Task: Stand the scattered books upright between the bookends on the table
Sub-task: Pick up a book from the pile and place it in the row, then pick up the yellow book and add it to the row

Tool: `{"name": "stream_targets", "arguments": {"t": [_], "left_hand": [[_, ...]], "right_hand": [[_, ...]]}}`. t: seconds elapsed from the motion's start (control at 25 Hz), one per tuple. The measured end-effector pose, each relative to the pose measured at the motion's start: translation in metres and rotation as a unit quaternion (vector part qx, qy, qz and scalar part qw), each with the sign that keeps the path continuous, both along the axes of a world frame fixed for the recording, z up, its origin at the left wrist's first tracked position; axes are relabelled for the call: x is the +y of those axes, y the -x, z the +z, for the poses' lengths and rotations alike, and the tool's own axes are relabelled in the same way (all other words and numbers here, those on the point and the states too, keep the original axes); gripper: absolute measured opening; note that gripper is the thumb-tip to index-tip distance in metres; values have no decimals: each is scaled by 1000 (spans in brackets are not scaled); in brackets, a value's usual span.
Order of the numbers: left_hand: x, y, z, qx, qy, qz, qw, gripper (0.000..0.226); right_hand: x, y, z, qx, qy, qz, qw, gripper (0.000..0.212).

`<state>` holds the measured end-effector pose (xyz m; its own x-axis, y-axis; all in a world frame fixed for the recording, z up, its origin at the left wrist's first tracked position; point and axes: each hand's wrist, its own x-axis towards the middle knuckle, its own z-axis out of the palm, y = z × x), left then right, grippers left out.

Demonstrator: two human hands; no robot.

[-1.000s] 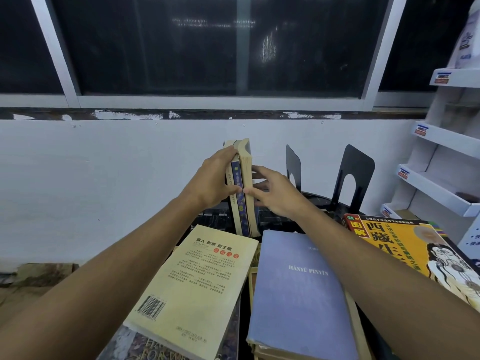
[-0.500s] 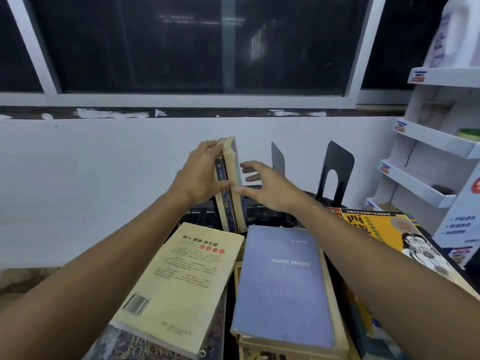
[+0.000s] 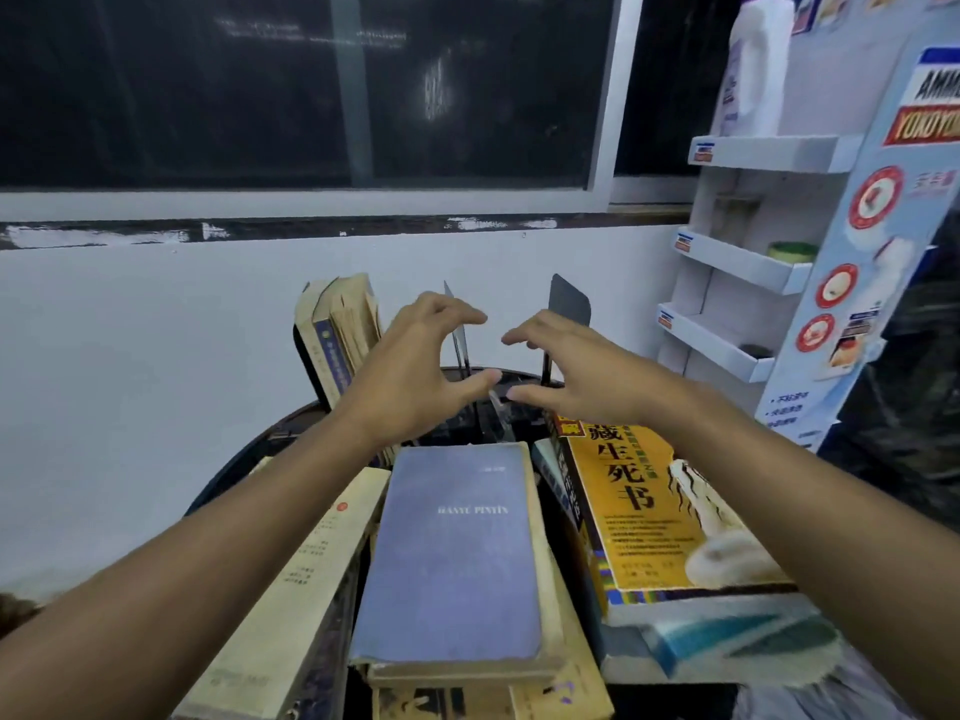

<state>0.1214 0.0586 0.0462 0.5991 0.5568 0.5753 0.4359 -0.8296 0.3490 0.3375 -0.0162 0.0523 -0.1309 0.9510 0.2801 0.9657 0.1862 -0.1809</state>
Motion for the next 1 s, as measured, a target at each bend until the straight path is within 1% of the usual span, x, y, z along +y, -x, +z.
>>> {"name": "stream_targets", "arguments": {"t": [0.08, 0.32, 0.44, 0.52, 0.6, 0.68, 0.76, 0.84, 0.92, 1.0], "left_hand": [[-6, -14, -5, 46, 23, -8, 999, 63], [-24, -55, -16, 161, 117, -39, 979, 70], [-29, -68, -20, 197, 139, -50, 969, 56], [-31, -75, -22, 222, 154, -51, 961, 53], [-27, -80, -27, 255, 163, -58, 951, 53], [-19, -83, -33, 274, 183, -62, 942, 57], [-13, -85, -37, 281, 204, -65, 936, 67], [-9, -86, -41, 290, 222, -70, 929, 77], [-7, -87, -44, 296, 247, -79, 919, 78], [-4, -87, -45, 290, 266, -83, 915, 82]], "right_hand": [[-21, -20, -1, -15, 9, -28, 999, 64], [-80, -87, -18, -7, 66, -126, 990, 65], [-99, -108, -28, -16, 72, -136, 988, 53], [-109, -120, -36, 4, 86, -150, 985, 56], [-112, -131, -44, 20, 102, -171, 980, 71], [-112, -137, -50, 35, 118, -186, 975, 78], [-111, -139, -53, 74, 149, -188, 968, 76], [-110, -141, -56, 141, 178, -169, 959, 69], [-110, -142, -58, 191, 190, -149, 952, 65], [-110, -143, -60, 209, 188, -145, 949, 63]]}}
